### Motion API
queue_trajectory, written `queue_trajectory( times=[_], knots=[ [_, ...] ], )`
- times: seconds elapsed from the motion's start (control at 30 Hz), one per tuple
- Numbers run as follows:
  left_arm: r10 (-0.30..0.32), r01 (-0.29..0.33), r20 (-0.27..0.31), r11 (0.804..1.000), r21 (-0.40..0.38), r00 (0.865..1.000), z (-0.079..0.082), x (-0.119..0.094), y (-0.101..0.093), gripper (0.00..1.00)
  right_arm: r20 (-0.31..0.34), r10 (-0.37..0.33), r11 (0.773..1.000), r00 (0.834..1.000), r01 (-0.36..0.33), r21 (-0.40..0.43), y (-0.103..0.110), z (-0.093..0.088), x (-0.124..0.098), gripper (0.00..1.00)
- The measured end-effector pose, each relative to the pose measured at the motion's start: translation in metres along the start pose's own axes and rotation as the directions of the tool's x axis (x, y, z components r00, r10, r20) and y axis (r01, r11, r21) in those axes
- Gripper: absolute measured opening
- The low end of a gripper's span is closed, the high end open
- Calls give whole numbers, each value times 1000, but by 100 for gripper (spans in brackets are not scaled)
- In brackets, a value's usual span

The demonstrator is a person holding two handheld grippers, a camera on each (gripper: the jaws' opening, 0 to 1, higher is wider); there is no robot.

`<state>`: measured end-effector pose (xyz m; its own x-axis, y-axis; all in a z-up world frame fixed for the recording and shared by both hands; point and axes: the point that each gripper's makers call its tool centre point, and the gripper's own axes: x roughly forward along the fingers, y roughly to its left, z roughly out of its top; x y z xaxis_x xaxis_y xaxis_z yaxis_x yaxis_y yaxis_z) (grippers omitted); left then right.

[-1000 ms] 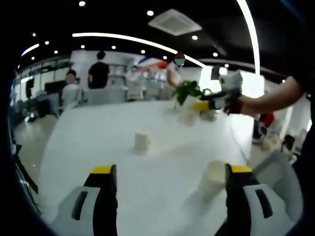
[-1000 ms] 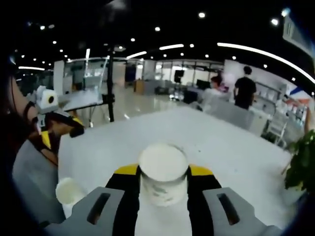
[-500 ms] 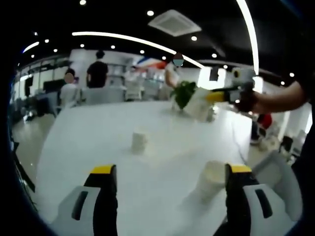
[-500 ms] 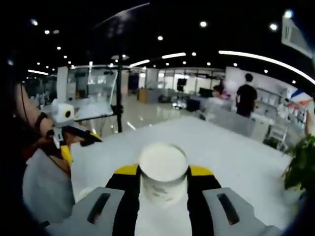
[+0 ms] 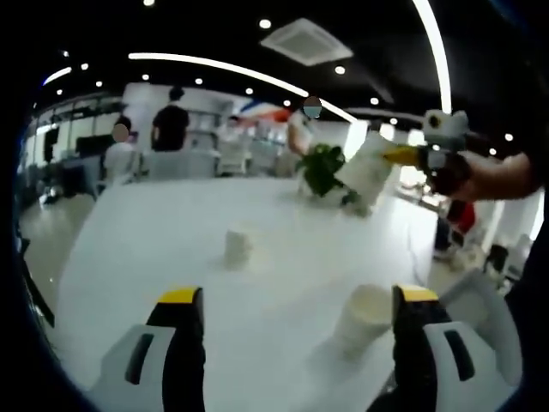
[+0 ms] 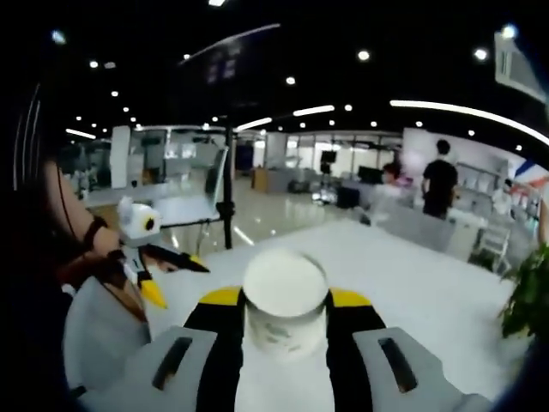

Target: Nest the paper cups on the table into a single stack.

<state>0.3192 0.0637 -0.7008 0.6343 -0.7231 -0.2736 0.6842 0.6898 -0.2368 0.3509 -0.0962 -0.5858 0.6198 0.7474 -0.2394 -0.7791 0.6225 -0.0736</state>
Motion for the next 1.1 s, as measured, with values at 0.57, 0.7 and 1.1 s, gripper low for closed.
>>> queue_trajectory(
  times=[0.57,0.7,1.1],
  knots=[
    [-13,14,32,999,-36,999,3,0,-6,90,70,49,997,996,-53,55,35,29,-10,34],
    [-41,47,72,996,-79,997,14,0,-15,88,77,67,996,995,-71,55,41,31,-7,34],
    [-161,180,138,973,-141,977,51,7,-52,78,68,81,993,994,-86,75,49,24,2,34]
  ],
)
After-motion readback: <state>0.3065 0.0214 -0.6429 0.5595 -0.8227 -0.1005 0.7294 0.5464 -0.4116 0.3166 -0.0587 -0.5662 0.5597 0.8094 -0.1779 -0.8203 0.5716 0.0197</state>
